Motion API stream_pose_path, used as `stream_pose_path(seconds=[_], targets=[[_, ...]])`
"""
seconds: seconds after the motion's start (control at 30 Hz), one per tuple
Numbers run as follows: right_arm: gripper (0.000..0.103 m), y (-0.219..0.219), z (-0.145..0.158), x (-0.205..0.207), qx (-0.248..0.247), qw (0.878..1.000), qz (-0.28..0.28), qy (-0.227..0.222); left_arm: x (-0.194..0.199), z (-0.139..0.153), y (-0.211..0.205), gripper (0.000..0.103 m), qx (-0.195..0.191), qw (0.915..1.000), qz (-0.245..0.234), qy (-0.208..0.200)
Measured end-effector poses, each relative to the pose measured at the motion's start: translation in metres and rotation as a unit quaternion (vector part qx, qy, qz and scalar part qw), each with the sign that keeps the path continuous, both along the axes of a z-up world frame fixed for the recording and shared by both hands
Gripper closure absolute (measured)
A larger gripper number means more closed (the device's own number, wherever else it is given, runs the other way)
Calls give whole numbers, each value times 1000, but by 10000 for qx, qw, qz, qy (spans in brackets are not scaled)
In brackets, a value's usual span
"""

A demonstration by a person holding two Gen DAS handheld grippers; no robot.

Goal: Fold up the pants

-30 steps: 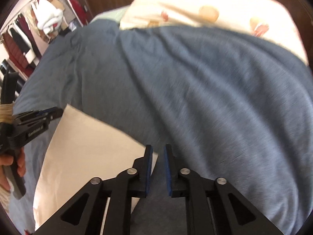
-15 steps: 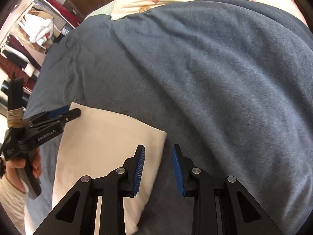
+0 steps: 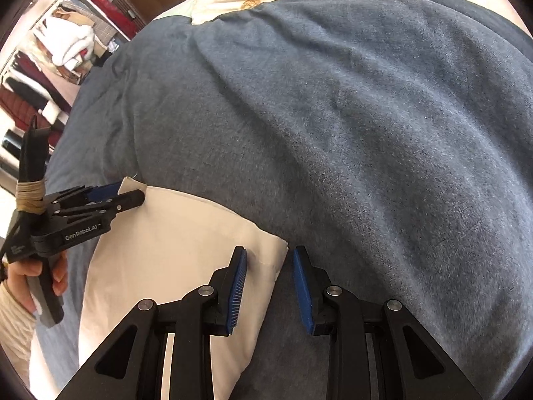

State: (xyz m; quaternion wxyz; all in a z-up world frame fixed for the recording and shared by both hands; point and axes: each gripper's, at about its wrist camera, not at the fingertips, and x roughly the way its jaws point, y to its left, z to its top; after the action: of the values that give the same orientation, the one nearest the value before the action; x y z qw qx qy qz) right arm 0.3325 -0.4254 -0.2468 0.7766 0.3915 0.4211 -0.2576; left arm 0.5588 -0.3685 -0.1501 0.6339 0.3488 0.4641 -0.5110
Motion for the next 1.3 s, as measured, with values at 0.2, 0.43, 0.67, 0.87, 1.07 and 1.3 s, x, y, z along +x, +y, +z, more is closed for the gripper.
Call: stream_pose_path(seconds=[0.2, 0.43, 0.67, 0.87, 1.07, 1.3], targets=[[89, -1, 1, -2, -39, 9997, 160, -183, -8, 17, 3, 89, -195, 9997, 82, -123], [95, 3, 34, -7, -416, 9975, 489, -306, -23, 54, 16, 91, -437, 9982, 52, -405], [96, 15, 84, -11, -853, 9911, 899, -482, -32, 106, 34, 92, -669, 9950, 171, -728], [96, 37, 126, -16, -1202, 9817, 1333, -631, -40, 142, 68, 93, -797, 9916, 374, -947], [97, 75, 163, -21, -1474, 9678, 1895, -752, -55, 168, 116, 93, -790, 9888, 610, -1113], [97, 132, 186, -29, -1706, 9469, 2610, -782, -74, 180, 181, 93, -703, 9858, 858, -1260]])
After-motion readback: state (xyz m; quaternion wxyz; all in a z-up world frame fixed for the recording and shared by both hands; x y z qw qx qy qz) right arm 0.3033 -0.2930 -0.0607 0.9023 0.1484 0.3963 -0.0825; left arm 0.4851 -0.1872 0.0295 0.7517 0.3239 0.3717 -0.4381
